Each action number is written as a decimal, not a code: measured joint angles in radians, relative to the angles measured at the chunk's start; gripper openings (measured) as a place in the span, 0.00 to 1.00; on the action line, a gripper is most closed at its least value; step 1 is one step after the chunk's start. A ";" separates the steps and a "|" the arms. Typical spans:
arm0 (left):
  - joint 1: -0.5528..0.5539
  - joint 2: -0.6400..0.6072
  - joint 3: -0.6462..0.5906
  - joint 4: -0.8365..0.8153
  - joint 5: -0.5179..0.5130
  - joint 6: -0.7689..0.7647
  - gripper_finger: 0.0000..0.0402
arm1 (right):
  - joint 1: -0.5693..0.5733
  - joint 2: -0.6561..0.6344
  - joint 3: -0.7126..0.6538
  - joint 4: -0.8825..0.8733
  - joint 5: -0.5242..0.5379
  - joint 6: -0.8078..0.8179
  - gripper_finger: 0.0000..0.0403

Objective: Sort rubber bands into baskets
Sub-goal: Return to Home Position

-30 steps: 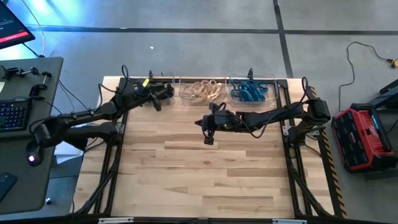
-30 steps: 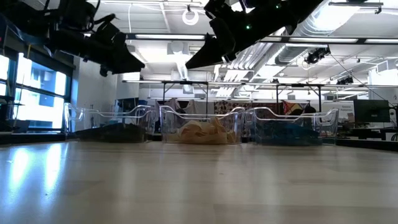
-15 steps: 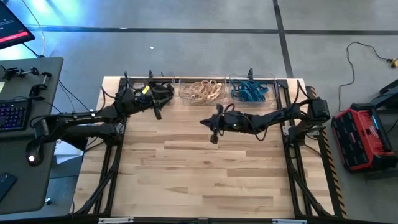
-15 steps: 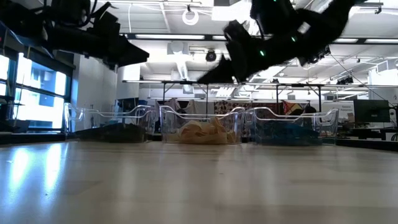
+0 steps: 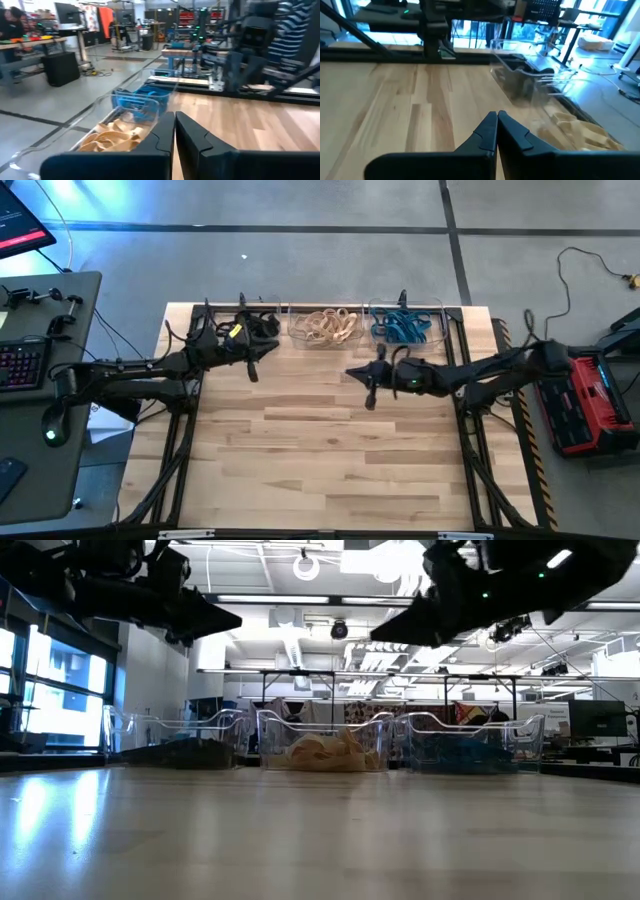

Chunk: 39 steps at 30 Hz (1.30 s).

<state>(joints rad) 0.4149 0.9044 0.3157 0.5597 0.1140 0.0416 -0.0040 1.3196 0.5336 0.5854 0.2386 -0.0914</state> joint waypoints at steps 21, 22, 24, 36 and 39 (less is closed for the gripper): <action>-0.029 0.009 -0.002 0.104 0.087 0.022 0.00 | 0.000 -0.508 -0.400 -0.013 0.037 0.039 0.00; -0.029 0.020 -0.001 0.156 0.087 0.023 0.00 | 0.000 -0.530 -0.416 -0.017 0.034 0.040 0.00; -0.029 0.033 -0.001 0.207 0.088 0.023 0.00 | 0.000 -0.574 -0.443 -0.019 0.028 0.049 0.00; -0.021 0.038 -0.001 0.165 0.138 0.016 0.00 | 0.000 -0.797 -0.472 -0.214 0.023 0.058 0.00; -0.021 0.063 -0.001 0.226 0.138 0.021 0.00 | 0.000 -0.842 -0.472 -0.260 0.023 0.047 0.00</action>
<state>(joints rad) 0.3941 0.9676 0.3149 0.7852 0.2516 0.0628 -0.0040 0.4774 0.0612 0.3250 0.2615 -0.0445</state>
